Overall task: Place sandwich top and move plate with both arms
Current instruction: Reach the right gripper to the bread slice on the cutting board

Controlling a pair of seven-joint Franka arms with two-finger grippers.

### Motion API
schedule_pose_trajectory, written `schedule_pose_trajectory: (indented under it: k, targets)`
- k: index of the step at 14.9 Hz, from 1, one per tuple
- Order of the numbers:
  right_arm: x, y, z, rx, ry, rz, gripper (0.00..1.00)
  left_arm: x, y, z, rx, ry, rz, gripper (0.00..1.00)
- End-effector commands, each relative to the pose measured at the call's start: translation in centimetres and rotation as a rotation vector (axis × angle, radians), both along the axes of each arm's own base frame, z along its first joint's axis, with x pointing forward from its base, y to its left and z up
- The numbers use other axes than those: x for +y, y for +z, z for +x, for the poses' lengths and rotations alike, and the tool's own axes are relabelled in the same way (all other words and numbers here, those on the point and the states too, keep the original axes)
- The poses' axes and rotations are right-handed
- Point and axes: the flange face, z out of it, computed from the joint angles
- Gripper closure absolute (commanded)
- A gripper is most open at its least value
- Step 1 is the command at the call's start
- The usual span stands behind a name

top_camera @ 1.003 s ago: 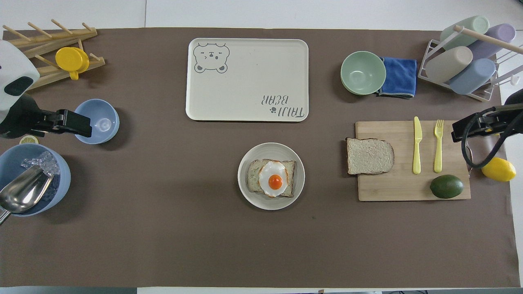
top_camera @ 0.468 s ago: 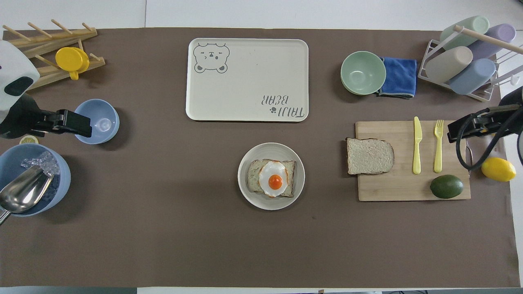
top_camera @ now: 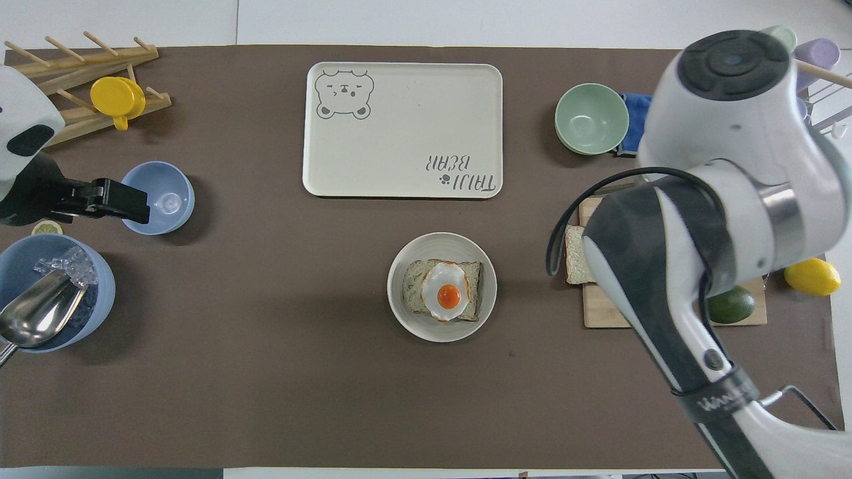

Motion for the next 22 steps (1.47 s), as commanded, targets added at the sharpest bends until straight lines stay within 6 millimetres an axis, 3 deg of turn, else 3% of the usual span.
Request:
schedule_pose_trajectory:
  k: [1,2,4,9,12,19,22]
  targets:
    - [2.3,-5.5,-1.4,-0.017,-0.001,-0.079,0.00,0.3,0.1,-0.8,0.006,0.015,-0.009,0.00]
    - [4.6,-8.5,-2.0,-0.030,-0.011,-0.127,0.00,0.3,0.1,-0.8,0.006,0.014,-0.009,0.00]
    - [7.7,-12.1,-2.6,-0.046,-0.023,-0.165,0.00,0.3,0.1,-0.8,0.006,0.014,-0.009,0.00]
    - [6.7,-16.7,-4.1,-0.071,0.053,-0.196,0.00,0.2,0.1,-0.8,0.006,0.012,-0.009,0.00]
    - [4.4,-17.3,-3.8,-0.077,0.067,-0.233,0.00,0.2,0.1,-0.8,0.006,0.012,-0.009,0.00]
    - [4.0,-18.6,-5.0,-0.075,0.077,-0.219,0.01,0.2,0.1,-0.8,0.006,0.012,-0.009,0.00]
    - [3.8,-18.8,-5.2,-0.071,0.083,-0.227,0.10,0.2,0.1,-0.8,0.006,0.011,-0.009,0.00]
